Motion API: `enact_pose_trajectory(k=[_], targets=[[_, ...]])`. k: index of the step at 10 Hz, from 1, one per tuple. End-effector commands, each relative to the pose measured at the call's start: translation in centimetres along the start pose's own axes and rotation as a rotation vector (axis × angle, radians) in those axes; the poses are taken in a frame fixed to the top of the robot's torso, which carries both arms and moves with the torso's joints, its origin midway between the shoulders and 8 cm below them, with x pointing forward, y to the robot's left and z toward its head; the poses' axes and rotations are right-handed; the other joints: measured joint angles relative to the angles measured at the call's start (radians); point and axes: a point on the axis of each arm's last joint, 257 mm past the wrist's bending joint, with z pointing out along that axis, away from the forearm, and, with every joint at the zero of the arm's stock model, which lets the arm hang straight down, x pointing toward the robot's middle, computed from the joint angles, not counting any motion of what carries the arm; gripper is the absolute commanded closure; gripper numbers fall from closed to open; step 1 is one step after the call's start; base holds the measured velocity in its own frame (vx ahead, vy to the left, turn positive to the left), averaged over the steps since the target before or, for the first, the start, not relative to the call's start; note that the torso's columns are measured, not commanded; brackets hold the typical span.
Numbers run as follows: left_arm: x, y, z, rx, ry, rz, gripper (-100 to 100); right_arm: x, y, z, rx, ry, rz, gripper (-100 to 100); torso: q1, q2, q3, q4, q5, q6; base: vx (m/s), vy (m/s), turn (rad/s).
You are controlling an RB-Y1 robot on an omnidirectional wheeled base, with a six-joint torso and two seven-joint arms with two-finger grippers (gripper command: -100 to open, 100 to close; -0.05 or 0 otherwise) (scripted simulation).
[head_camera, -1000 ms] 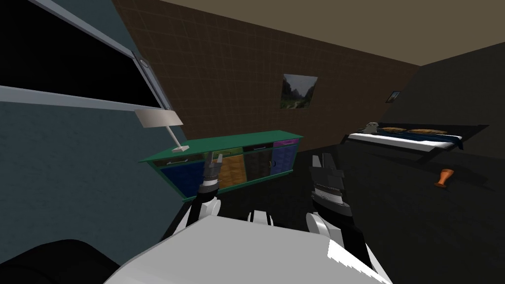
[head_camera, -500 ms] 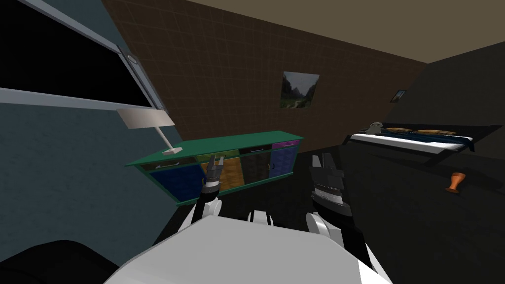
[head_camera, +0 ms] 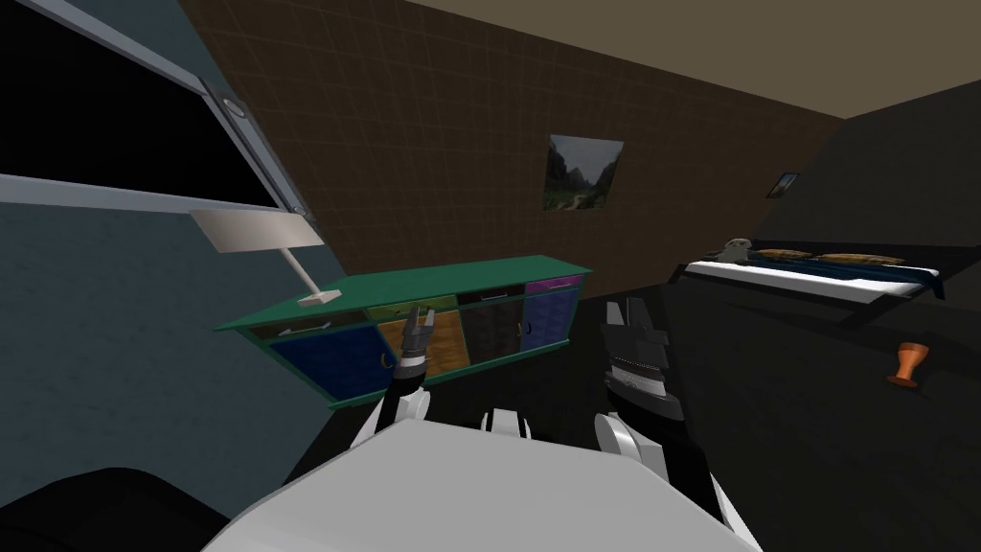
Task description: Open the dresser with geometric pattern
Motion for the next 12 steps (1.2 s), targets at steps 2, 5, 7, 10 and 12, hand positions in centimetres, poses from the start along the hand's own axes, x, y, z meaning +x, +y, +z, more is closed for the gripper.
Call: enact_pose_trajectory(k=[2,5,7,10,12], targets=[[-0.7,2.0,-1.2,-0.015,-0.01,-0.008,-100,0.0,0.0,0.0,0.0,0.0,0.0,0,0.0,0.001,0.001,0.0,0.0,0.0,0.105,-0.073,0.012],[-1.3,4.0,-2.4,-0.043,-0.022,-0.015,-100,0.0,0.0,0.0,0.0,0.0,0.0,0,0.001,0.001,0.0,0.0,0.0,0.0,0.111,-0.084,0.009],[-1.5,5.0,-3.1,-0.057,-0.03,-0.018,-100,0.0,0.0,0.0,0.0,0.0,0.0,0,0.0,0.0,0.0,0.0,0.0,0.0,0.115,-0.076,0.014],[-2.0,6.7,-4.4,-0.082,-0.045,-0.027,-100,0.0,0.0,0.0,0.0,0.0,0.0,0,-0.001,0.0,0.0,0.0,0.0,0.0,0.097,-0.071,0.01],[-2.4,7.7,-5.3,-0.09,-0.061,-0.037,-100,0.0,0.0,0.0,0.0,0.0,0.0,0,0.001,0.001,0.0,0.0,0.0,0.0,0.1,-0.071,0.011]])
